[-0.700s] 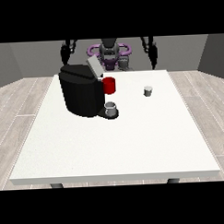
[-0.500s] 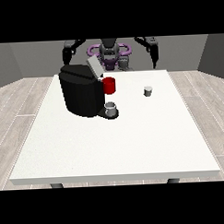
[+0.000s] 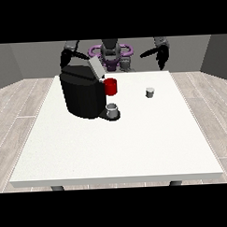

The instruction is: Insert the coffee pod into the coffee machine and close the lid

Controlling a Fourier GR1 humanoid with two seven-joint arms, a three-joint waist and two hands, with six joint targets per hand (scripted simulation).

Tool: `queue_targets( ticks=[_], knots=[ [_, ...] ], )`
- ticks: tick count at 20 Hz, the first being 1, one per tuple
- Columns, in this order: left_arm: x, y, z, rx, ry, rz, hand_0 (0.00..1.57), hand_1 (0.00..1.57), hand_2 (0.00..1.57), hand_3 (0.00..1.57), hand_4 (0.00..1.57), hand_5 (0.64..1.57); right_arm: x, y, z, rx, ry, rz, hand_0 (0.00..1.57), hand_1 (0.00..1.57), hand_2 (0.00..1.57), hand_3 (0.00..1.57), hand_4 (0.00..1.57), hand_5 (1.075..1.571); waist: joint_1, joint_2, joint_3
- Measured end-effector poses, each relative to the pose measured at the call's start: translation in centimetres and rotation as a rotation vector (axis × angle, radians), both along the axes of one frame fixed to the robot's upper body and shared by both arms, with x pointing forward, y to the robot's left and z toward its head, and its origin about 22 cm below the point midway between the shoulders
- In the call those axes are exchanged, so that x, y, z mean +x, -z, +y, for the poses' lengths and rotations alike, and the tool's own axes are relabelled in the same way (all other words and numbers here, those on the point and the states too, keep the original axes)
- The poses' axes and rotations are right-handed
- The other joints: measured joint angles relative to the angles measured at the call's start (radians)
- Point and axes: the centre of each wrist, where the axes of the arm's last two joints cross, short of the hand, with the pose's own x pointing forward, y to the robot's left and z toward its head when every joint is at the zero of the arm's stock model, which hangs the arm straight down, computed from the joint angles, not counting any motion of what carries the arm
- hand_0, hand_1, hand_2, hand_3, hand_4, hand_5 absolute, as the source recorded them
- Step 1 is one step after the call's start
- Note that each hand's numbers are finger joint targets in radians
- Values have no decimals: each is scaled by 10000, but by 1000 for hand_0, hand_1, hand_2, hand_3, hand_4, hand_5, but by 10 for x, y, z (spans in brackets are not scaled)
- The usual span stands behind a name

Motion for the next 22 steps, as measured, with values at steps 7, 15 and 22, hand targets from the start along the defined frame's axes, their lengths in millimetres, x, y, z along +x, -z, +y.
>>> queue_targets(
  ticks=[7, 15, 22],
  knots=[
    [37, -29, 26, 1511, -191, 304, 0, 0, 0, 0, 0, 1571, 11, -9, 20, -178, -386, -604, 0, 0, 0, 0, 0, 1571, -604, 802, 8],
    [60, -18, 42, 2786, -270, 886, 0, 0, 0, 0, 0, 1571, 24, -24, 36, -101, -602, -663, 0, 0, 0, 0, 0, 1571, -911, 1585, 3],
    [77, -7, 36, 3773, -397, 836, 488, 488, 724, 486, 0, 1571, 32, -19, 42, 175, -734, -487, 0, 0, 0, 0, 0, 1571, -885, 1961, 6]
  ],
)
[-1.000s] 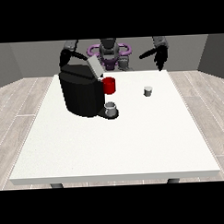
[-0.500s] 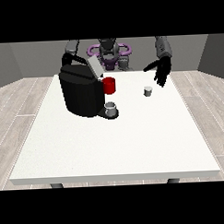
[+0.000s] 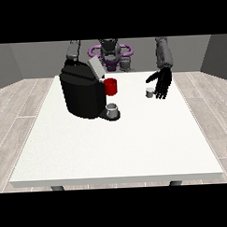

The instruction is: Insert the coffee pod into the coffee machine and close the lid

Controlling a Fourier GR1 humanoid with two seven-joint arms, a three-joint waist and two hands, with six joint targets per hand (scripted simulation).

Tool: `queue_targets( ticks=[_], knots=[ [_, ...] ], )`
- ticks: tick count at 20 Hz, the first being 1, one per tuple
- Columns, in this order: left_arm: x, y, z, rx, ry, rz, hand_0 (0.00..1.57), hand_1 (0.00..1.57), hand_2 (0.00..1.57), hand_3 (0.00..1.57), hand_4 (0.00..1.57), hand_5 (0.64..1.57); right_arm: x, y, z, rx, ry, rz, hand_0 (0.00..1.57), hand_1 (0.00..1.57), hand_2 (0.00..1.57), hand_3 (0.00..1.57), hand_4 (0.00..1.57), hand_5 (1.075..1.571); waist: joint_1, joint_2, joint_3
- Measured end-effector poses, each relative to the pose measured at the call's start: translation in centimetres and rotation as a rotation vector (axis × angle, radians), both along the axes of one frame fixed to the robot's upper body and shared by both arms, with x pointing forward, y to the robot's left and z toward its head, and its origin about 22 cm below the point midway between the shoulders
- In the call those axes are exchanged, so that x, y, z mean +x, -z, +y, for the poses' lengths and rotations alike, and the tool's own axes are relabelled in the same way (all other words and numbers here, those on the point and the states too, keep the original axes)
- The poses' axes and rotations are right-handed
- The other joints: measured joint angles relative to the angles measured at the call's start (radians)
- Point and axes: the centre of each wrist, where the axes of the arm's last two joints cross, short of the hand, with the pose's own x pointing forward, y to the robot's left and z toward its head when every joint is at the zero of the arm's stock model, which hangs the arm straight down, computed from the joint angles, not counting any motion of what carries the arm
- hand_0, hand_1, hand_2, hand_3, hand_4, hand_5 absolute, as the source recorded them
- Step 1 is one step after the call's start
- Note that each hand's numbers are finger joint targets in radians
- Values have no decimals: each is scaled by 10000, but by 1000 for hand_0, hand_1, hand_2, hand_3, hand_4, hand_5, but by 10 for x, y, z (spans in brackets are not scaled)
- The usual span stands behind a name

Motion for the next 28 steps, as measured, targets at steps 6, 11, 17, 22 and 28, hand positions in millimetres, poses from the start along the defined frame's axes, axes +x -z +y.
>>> queue_targets(
  ticks=[6, 11, 17, 22, 28],
  knots=[
    [11, 9, -18, 887, 213, -335, 1071, 1071, 1107, 914, 448, 1571, 8, 7, -4, -37, 41, 542, 0, 0, 0, 0, 0, 1571, 183, -256, 1],
    [18, 13, -26, 2018, 490, -725, 817, 817, 956, 799, 368, 1571, 8, 16, 0, -224, -113, 574, 0, 0, 0, 0, 0, 1571, 72, -160, 3],
    [21, 21, -27, 3465, 940, -199, 757, 757, 928, 769, 348, 1571, 13, 18, 3, -75, -308, 599, 0, 0, 0, 0, 0, 1571, 22, -44, 18],
    [20, 27, -20, 4123, 1298, 563, 792, 792, 979, 866, 399, 1571, 13, 27, -5, 30, -175, 987, 0, 0, 0, 0, 0, 1571, 102, -346, 13],
    [27, 30, -23, 4179, 1454, 580, 1190, 1190, 1287, 1216, 506, 1571, 11, 36, -7, -241, 49, 1260, 0, 0, 0, 0, 0, 1571, 81, -496, 20]
  ],
)
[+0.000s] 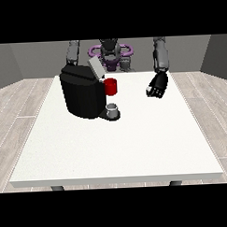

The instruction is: Insert the coffee pod into the coffee machine and close the lid

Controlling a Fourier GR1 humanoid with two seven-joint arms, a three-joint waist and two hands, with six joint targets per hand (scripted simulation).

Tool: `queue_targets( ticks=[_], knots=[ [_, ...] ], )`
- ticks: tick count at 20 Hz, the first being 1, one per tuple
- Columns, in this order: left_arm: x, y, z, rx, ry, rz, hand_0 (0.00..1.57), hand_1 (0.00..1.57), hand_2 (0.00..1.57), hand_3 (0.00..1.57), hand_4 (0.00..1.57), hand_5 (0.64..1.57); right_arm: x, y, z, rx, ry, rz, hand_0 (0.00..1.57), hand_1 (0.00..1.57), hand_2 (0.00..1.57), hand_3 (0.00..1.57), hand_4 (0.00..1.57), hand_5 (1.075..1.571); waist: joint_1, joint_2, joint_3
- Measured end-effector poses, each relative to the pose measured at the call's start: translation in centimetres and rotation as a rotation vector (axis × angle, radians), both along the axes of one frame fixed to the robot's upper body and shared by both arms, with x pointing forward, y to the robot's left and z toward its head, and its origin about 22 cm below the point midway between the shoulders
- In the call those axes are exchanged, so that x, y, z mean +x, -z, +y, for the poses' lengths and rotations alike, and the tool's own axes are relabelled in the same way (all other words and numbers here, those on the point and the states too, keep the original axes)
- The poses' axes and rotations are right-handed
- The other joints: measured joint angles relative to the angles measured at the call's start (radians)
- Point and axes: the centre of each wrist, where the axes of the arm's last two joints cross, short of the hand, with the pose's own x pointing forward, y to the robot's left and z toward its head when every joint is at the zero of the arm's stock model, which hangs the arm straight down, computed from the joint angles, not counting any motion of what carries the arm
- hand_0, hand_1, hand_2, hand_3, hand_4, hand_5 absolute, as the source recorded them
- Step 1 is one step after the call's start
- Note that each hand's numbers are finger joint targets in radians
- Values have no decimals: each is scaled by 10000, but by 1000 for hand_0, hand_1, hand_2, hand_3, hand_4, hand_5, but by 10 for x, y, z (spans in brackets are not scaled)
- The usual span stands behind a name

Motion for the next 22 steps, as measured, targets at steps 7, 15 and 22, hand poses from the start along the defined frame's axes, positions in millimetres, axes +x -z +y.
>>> queue_targets(
  ticks=[7, 15, 22],
  knots=[
    [12, -7, -19, -1422, 608, -118, 1447, 1447, 1431, 1354, 530, 1571, -4, 15, -7, -465, 549, 594, 0, 0, 0, 0, 0, 1571, 234, -479, -16],
    [40, -54, -50, -1869, 1374, 528, 1424, 1424, 1404, 1341, 557, 1571, -4, 36, -14, -619, 823, 1266, 0, 0, 0, 0, 0, 1571, 567, -1264, -13],
    [60, -99, -86, -1894, 1637, 555, 1331, 1331, 1351, 1323, 592, 1571, 1, 37, -14, -518, 669, 1236, 0, 0, 0, 0, 0, 1571, 359, -1607, -12]
  ],
)
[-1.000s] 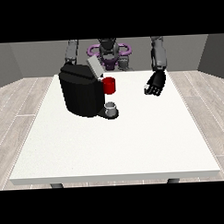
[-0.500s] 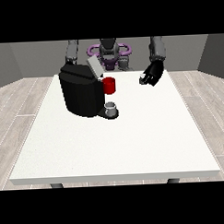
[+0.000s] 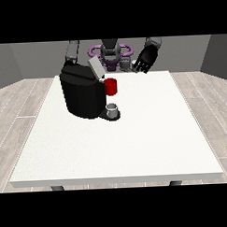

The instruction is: Insert the coffee pod into the coffee machine and close the lid

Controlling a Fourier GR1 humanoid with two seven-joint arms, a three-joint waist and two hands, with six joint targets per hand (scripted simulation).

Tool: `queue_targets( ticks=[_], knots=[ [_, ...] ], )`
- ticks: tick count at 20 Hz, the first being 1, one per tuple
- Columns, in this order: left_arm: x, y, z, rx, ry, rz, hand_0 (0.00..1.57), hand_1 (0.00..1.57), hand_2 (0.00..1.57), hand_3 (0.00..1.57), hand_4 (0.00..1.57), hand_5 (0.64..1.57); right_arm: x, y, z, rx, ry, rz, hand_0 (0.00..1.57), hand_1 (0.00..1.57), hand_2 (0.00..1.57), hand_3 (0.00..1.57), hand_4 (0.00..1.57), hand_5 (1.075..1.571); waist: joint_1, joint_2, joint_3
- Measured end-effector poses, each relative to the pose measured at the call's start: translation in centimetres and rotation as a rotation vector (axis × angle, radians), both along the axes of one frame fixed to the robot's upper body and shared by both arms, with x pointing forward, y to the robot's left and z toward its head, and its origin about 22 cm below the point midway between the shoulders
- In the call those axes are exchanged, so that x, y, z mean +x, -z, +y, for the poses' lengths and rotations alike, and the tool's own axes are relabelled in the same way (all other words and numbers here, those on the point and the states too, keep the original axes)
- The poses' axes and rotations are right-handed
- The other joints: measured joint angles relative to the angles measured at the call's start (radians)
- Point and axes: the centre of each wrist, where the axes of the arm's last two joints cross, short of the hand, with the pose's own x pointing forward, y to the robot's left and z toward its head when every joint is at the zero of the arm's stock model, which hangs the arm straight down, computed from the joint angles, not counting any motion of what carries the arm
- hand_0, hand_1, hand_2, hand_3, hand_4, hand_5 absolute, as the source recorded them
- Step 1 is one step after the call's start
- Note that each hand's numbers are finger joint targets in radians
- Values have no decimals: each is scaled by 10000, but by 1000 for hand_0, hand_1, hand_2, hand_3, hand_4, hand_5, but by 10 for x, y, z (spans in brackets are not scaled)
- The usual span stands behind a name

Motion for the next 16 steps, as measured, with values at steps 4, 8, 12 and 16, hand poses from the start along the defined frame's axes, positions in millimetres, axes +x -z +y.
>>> queue_targets(
  ticks=[4, 8, 12, 16],
  knots=[
    [7, -21, -8, -95, 62, -277, 1380, 1380, 1397, 1375, 522, 1571, 3, -6, 3, 189, -320, -284, 0, 0, 0, 0, 0, 1571, -305, 89, -1],
    [15, -41, -13, -599, -274, -419, 1235, 1235, 1265, 1266, 502, 1571, 8, -20, 20, 265, -537, -671, 0, 0, 0, 0, 0, 1571, -661, 205, -3],
    [23, -75, -14, -947, -750, -642, 1256, 1256, 1287, 1265, 488, 1571, 11, -30, 18, 252, -696, -912, 0, 0, 0, 0, 0, 1571, -1089, 324, -3],
    [27, -104, -13, -979, -822, -1083, 1203, 1203, 1267, 1262, 487, 1571, 21, -48, 12, 163, -677, -1419, 0, 0, 0, 0, 37, 1571, -1354, 764, -3]
  ],
)
